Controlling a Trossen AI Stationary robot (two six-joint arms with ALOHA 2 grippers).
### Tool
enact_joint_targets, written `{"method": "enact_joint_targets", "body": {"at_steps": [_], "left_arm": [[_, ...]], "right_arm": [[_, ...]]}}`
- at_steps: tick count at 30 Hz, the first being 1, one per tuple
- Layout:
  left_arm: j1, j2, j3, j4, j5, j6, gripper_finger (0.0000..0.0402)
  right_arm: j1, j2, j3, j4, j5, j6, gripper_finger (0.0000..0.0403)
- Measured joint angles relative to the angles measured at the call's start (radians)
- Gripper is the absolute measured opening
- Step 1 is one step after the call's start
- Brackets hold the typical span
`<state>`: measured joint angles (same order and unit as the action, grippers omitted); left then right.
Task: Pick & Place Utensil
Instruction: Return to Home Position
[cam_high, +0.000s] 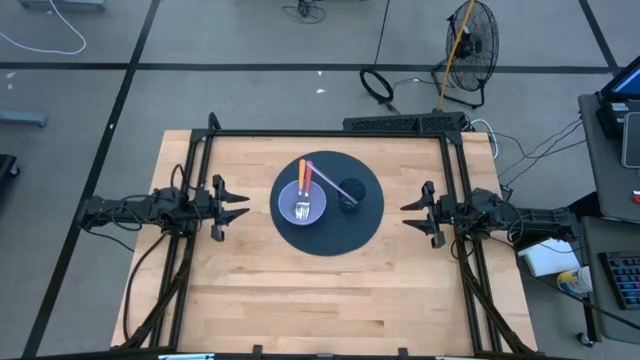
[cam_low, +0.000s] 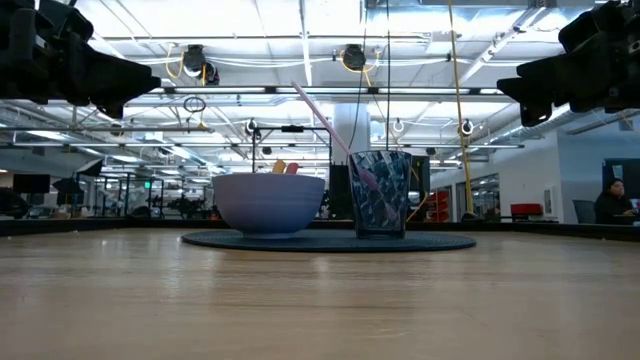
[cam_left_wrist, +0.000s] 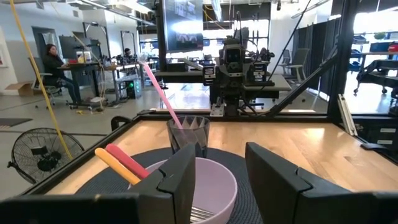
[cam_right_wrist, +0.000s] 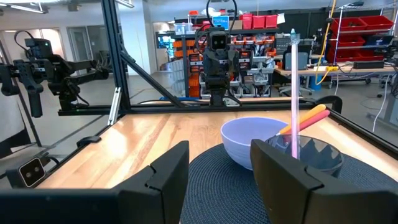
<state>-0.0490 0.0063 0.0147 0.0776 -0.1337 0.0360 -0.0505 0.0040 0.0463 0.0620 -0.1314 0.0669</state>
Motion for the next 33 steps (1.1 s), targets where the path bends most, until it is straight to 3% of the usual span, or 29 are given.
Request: {"method": "enact_joint_targets", "body": {"at_steps": [33], "left_arm": [[0.0, 0.0, 0.0, 0.0, 0.002, 0.0, 0.0145]], "right_arm": [[0.0, 0.0, 0.0, 0.001, 0.0, 0.0, 0.0169]]}}
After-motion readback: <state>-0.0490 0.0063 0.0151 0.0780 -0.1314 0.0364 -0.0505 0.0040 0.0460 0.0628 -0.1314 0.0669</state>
